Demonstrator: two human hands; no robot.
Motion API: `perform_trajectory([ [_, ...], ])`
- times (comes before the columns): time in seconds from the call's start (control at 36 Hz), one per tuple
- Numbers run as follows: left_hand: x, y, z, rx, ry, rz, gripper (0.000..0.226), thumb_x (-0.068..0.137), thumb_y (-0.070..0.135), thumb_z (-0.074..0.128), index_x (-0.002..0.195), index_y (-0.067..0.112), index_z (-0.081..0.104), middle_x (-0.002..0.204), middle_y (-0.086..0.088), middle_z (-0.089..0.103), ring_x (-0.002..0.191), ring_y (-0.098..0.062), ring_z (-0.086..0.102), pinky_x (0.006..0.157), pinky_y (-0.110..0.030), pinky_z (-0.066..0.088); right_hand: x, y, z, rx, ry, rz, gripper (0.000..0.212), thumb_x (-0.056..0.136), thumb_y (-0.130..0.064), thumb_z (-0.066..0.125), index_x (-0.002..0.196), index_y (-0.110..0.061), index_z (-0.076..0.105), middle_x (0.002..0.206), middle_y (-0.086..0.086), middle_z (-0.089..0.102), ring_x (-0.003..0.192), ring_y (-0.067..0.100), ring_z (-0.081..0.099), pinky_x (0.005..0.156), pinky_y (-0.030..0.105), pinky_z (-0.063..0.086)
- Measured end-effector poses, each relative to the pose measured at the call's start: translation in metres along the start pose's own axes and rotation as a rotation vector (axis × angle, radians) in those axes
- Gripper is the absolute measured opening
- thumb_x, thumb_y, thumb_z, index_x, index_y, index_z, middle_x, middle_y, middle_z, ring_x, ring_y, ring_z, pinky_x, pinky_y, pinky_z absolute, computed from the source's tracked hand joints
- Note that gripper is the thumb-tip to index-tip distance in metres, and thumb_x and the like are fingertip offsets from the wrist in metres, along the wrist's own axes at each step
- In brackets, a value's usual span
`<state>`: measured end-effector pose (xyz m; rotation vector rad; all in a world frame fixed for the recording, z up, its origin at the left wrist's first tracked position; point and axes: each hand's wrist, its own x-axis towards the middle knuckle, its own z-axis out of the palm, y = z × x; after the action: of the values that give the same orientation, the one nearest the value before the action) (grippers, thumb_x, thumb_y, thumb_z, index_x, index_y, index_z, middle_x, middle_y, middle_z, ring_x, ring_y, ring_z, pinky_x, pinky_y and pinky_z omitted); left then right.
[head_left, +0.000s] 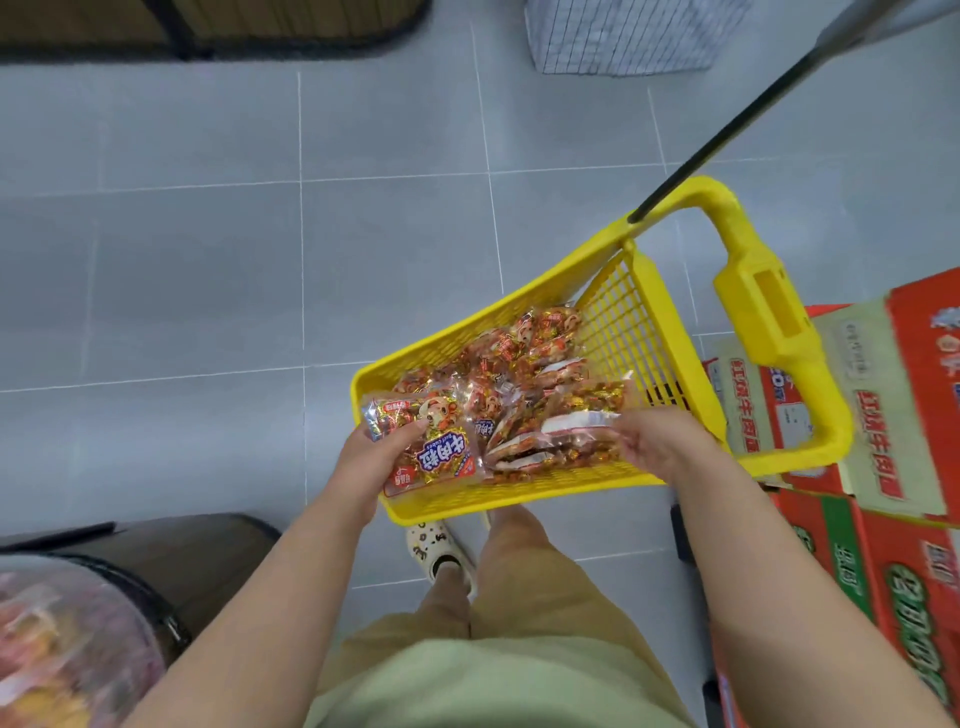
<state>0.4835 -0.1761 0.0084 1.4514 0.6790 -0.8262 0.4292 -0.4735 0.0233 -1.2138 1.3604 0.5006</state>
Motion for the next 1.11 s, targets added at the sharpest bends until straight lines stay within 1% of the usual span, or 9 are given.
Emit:
perform_trajectory([
  [0.22, -0.055, 0.017, -0.048, -0.197, 0.020, 0.114, 0.038, 0.087, 0.019, 0.067, 0.122, 0.009, 0.058, 0.096, -0.010, 0.073, 0.071, -0.019, 0.072, 0.055, -0.033, 0.059, -0.072, -0.006, 0.061, 0.347, -0.696, 0.006, 0.024, 0.085, 0.007, 0.046, 0.089, -0.014, 0.058, 0.067, 0.008, 0.066, 0.048, 0.009, 0.058, 0.049, 0.019, 0.051],
  [0.44, -0.125, 0.028, -0.111, -0.351, 0.152, 0.255, 0.046, 0.083, 0.020, 0.069, 0.125, 0.004, 0.056, 0.099, -0.012, 0.074, 0.085, -0.025, 0.073, 0.066, -0.034, 0.059, -0.112, -0.014, 0.146, 0.002, -0.918, -0.106, 0.026, 0.086, 0.008, 0.042, 0.096, -0.015, 0.051, 0.093, 0.017, 0.067, 0.064, 0.023, 0.067, 0.048, 0.026, 0.054],
  [0.5, -0.140, 0.027, -0.122, -0.365, 0.223, 0.272, 0.049, 0.083, 0.019, 0.070, 0.127, 0.004, 0.054, 0.106, -0.017, 0.072, 0.093, -0.031, 0.070, 0.078, -0.040, 0.058, -0.125, -0.018, 0.170, -0.103, -0.956, -0.146, 0.026, 0.079, -0.004, 0.057, 0.104, -0.009, 0.052, 0.108, 0.021, 0.062, 0.077, 0.028, 0.066, 0.064, 0.034, 0.058],
  [0.56, -0.154, 0.025, -0.129, -0.390, 0.308, 0.291, 0.050, 0.082, 0.018, 0.072, 0.127, 0.004, 0.053, 0.109, -0.018, 0.070, 0.097, -0.034, 0.069, 0.087, -0.045, 0.055, -0.139, -0.023, 0.191, -0.194, -0.992, -0.176, 0.026, 0.075, -0.012, 0.060, 0.099, -0.005, 0.058, 0.095, 0.014, 0.069, 0.077, 0.025, 0.068, 0.073, 0.038, 0.057],
  [0.64, -0.172, 0.019, -0.138, -0.474, 0.459, 0.311, 0.050, 0.080, 0.016, 0.075, 0.125, 0.004, 0.055, 0.109, -0.019, 0.070, 0.098, -0.035, 0.068, 0.088, -0.049, 0.055, -0.157, -0.028, 0.219, -0.232, -1.083, -0.178, 0.010, 0.086, -0.002, 0.050, 0.092, -0.003, 0.058, 0.071, 0.009, 0.071, 0.060, 0.019, 0.069, 0.050, 0.027, 0.056],
  [0.75, -0.195, -0.001, -0.152, -0.594, 0.646, 0.323, 0.034, 0.077, 0.019, 0.078, 0.107, 0.015, 0.062, 0.094, -0.008, 0.075, 0.079, -0.023, 0.074, 0.064, -0.033, 0.059, -0.176, -0.027, 0.253, -0.202, -1.227, -0.146, 0.031, 0.078, 0.006, 0.044, 0.105, -0.002, 0.055, 0.081, 0.012, 0.072, 0.070, 0.025, 0.071, 0.059, 0.035, 0.059],
  [0.89, -0.225, -0.033, -0.168, -0.640, 0.807, 0.323, 0.046, 0.071, 0.023, 0.082, 0.112, 0.017, 0.061, 0.097, -0.006, 0.075, 0.083, -0.025, 0.074, 0.075, -0.041, 0.059, -0.198, -0.006, 0.293, -0.384, -1.355, -0.045, 0.058, 0.079, 0.010, 0.035, 0.136, -0.001, 0.039, 0.115, 0.024, 0.061, 0.089, 0.042, 0.066, 0.068, 0.054, 0.056],
  [1.0, -0.248, -0.054, -0.174, -0.635, 0.922, 0.318, 0.037, 0.071, 0.024, 0.083, 0.102, 0.021, 0.064, 0.082, 0.005, 0.076, 0.073, -0.016, 0.074, 0.058, -0.027, 0.057, -0.213, 0.021, 0.316, -0.506, -1.497, 0.203, 0.065, 0.081, -0.039, 0.054, 0.138, -0.010, 0.046, 0.131, 0.021, 0.054, 0.114, 0.046, 0.055, 0.088, 0.066, 0.044],
  [1.11, -0.280, -0.078, -0.186, -0.702, 0.969, 0.306, 0.046, 0.066, 0.027, 0.085, 0.107, 0.020, 0.064, 0.093, -0.002, 0.076, 0.084, -0.023, 0.073, 0.073, -0.038, 0.059, -0.229, 0.056, 0.329, -0.379, -1.575, 0.545, 0.077, 0.070, -0.072, 0.050, 0.123, -0.017, 0.062, 0.127, 0.019, 0.058, 0.109, 0.048, 0.057, 0.076, 0.061, 0.048],
])
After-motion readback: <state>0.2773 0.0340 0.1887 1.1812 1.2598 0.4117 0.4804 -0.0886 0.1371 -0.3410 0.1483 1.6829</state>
